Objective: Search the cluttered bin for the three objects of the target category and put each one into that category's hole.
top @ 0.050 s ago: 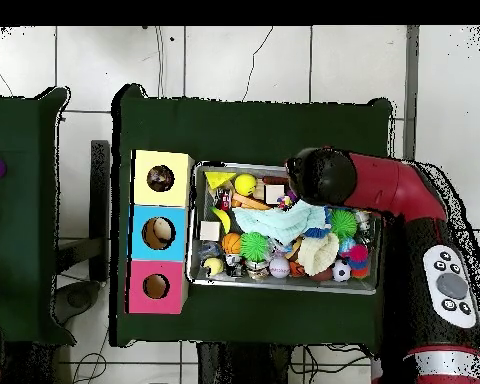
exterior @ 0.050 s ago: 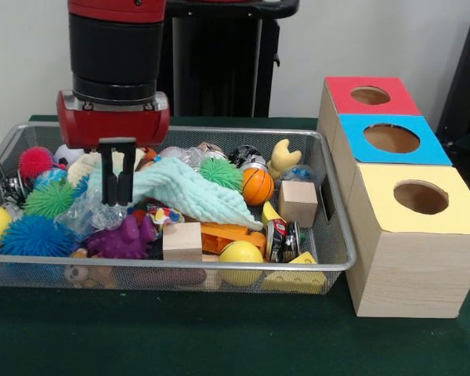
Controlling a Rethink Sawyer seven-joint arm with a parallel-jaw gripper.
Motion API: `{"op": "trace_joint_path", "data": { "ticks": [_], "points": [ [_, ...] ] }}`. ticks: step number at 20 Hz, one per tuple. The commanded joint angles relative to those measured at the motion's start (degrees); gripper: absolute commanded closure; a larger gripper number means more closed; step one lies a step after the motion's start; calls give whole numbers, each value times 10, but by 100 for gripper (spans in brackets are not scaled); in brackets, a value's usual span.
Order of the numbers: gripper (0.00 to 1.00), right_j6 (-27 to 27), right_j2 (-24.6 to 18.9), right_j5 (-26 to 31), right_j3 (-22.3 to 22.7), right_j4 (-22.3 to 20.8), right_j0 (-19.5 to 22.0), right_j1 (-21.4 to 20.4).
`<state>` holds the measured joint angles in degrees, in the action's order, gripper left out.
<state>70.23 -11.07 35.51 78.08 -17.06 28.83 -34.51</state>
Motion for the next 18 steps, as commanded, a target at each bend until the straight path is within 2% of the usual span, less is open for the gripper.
{"op": "trace_joint_path", "data": {
  "ticks": [1, 7, 10, 18],
  "points": [
    [100, 157, 10, -41, 118, 35, -6, -11],
    [100, 138, -1, -85, 177, 50, 8, -27],
    [100, 134, 4, -101, 183, 51, 6, -25],
    [100, 109, -13, -165, 162, 44, 37, 43]
  ]
}}
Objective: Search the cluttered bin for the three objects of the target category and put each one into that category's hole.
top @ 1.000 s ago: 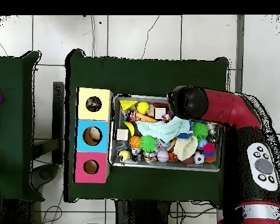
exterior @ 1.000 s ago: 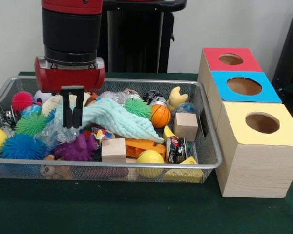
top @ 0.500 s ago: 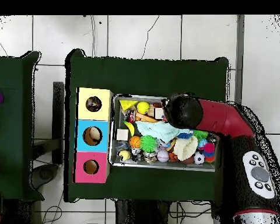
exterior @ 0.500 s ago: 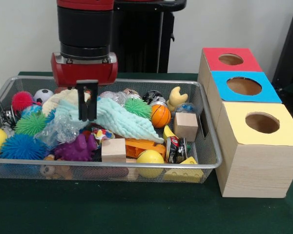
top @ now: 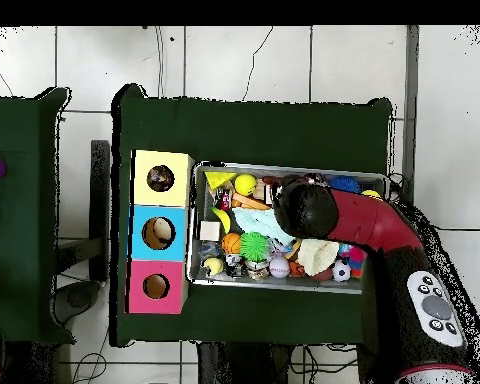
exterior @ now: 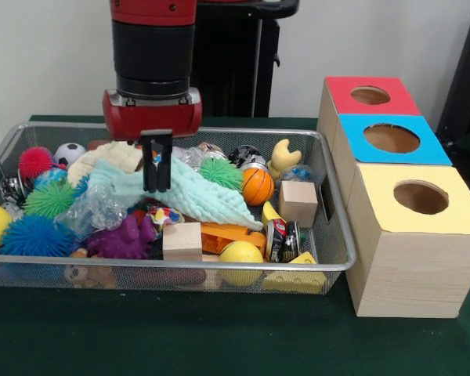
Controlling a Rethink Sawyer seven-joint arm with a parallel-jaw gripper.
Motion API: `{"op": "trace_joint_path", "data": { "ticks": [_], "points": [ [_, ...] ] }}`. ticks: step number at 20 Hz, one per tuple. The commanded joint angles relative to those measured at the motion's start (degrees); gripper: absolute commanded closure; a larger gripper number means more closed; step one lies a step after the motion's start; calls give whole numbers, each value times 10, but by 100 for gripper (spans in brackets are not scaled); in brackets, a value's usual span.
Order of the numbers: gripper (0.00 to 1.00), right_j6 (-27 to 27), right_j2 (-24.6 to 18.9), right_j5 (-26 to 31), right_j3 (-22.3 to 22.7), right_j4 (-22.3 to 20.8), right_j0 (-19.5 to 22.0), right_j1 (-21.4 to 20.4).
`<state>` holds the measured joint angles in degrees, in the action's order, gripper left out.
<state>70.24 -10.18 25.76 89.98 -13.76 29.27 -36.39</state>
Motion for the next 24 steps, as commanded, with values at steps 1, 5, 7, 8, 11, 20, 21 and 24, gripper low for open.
{"op": "trace_joint_path", "data": {
  "ticks": [1, 5, 7, 8, 11, 20, 21, 24],
  "points": [
    [100, 108, -23, -75, 41, 10, 33, 67],
    [100, 103, -24, -96, 37, 4, 37, 79],
    [100, 102, -24, -103, 37, 4, 39, 83],
    [100, 102, -23, -103, 36, 4, 38, 84],
    [0, 88, -48, -127, 51, 0, 60, 84],
    [0, 129, -50, -167, 89, 15, 61, 71],
    [0, 130, -50, -162, 93, 20, 61, 68],
    [0, 129, -56, -131, 102, 39, 62, 63]
  ]
}}
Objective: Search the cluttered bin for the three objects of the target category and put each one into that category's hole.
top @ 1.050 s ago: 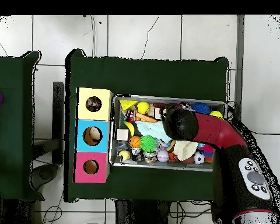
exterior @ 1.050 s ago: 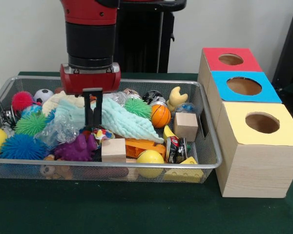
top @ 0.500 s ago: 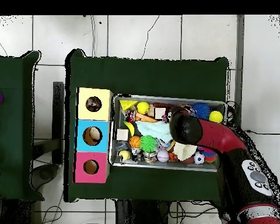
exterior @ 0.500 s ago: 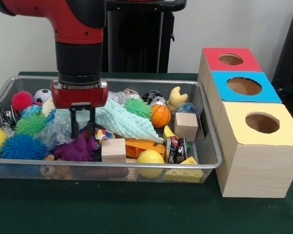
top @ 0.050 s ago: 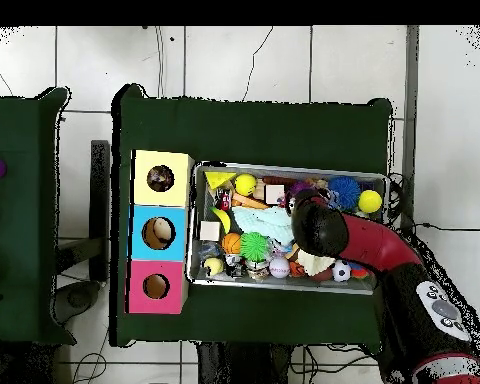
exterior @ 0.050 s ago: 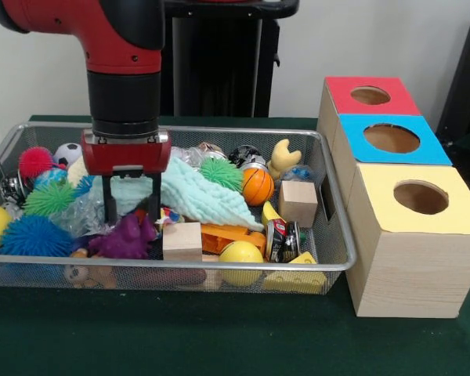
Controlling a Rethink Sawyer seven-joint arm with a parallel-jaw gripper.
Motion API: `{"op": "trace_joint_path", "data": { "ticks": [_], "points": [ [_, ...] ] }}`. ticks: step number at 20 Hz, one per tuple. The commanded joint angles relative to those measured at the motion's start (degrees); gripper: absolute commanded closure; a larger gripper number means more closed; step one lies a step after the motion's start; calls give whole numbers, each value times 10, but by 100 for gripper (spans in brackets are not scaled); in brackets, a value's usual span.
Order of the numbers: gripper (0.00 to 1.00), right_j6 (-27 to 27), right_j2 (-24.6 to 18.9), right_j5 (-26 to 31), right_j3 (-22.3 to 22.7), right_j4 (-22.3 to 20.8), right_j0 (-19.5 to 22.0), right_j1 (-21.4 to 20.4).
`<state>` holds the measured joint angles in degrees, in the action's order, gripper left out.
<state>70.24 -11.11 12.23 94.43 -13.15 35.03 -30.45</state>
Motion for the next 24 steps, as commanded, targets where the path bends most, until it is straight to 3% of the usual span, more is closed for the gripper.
{"op": "trace_joint_path", "data": {
  "ticks": [1, 10, 24],
  "points": [
    [0, 127, -47, 14, 61, 38, 3, 2],
    [0, 137, -83, -15, 132, 60, 21, -1],
    [0, 140, -55, -132, 93, 40, -3, 62]
  ]
}}
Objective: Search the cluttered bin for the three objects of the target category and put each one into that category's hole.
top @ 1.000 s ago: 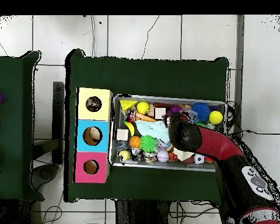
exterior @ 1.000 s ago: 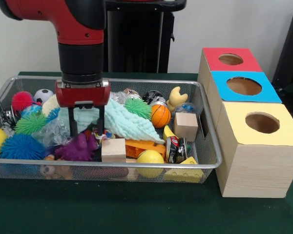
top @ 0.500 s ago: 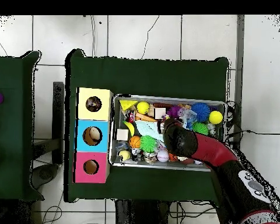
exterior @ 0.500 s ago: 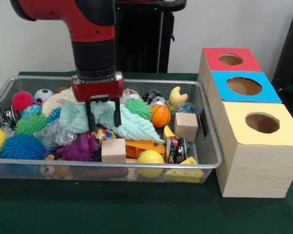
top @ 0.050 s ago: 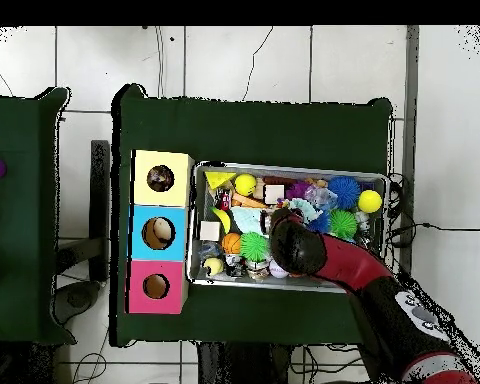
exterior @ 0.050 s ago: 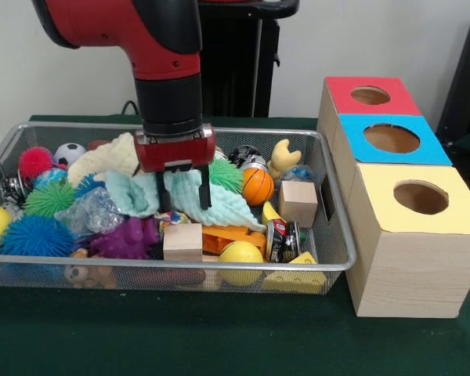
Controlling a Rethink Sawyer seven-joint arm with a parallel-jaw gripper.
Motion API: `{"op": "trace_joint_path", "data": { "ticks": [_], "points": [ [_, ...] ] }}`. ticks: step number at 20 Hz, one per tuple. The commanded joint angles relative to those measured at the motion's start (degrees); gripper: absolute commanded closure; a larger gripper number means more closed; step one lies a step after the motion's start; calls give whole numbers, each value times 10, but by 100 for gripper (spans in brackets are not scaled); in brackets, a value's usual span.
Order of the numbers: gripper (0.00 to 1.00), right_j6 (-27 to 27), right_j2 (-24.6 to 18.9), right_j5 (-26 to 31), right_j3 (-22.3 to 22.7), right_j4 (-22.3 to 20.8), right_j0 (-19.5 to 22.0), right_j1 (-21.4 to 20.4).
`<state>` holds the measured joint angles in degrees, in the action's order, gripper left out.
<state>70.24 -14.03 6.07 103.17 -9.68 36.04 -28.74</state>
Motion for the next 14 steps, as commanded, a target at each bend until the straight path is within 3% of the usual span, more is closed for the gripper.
{"op": "trace_joint_path", "data": {
  "ticks": [1, 4, 9, 14],
  "points": [
    [0, 140, -23, -79, 2, 5, -15, 49],
    [0, 134, -26, -81, -5, 9, -9, 54],
    [0, 126, -35, -39, -5, 24, 3, 33],
    [0, 130, -41, 3, 14, 44, 15, -25]
  ]
}}
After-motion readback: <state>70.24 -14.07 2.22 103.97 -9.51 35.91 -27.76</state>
